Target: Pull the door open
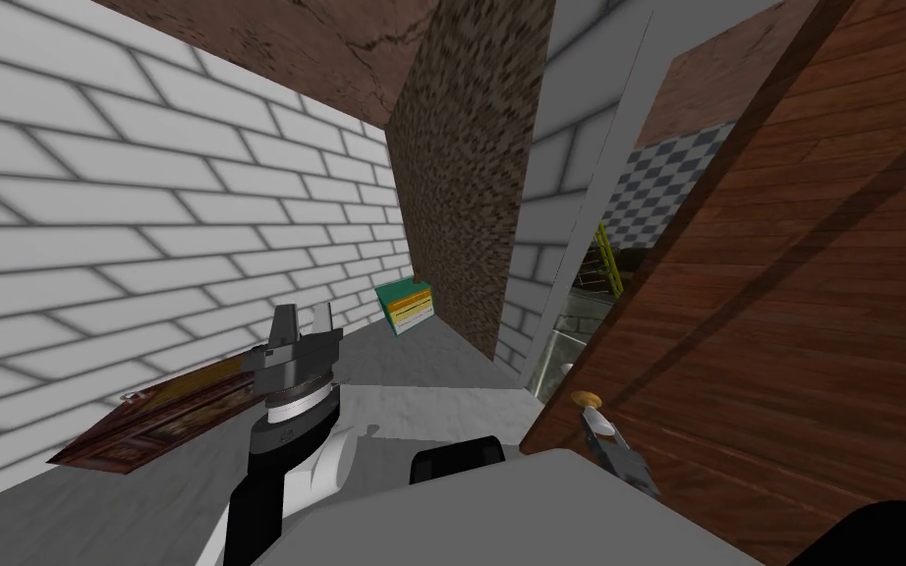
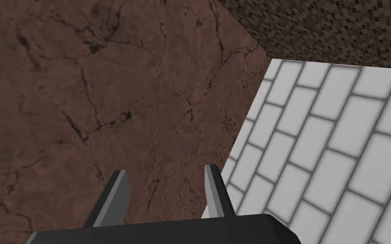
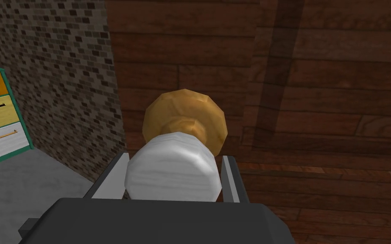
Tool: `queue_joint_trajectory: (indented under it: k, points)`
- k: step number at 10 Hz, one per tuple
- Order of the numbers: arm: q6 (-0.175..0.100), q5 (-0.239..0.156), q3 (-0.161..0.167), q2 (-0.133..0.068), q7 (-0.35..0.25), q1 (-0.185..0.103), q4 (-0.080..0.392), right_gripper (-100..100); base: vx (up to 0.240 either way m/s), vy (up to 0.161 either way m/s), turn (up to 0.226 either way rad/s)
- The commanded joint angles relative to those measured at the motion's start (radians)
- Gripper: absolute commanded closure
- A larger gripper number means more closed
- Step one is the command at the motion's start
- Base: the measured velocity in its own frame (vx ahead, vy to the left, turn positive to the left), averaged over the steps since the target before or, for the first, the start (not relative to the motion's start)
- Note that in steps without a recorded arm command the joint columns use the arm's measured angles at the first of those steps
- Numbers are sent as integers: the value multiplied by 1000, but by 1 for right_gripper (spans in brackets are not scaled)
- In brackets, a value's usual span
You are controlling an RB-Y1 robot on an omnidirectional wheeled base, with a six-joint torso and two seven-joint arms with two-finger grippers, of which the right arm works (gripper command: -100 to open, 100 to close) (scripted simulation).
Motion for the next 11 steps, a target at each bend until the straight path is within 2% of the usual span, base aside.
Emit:
queue_joint_trajectory:
  k: [1,5,6,7,11]
  points:
    - [-11,15,17,-9,-5,12,-7,100,-215,16,38]
    - [-44,57,66,-27,-20,25,-16,100,-237,2,47]
    - [-36,52,60,-25,-17,19,-17,100,-104,23,2]
    - [-44,67,77,-30,-23,21,-14,100,-142,9,50]
    - [-64,97,106,-44,-35,19,-11,100,-180,-26,46]
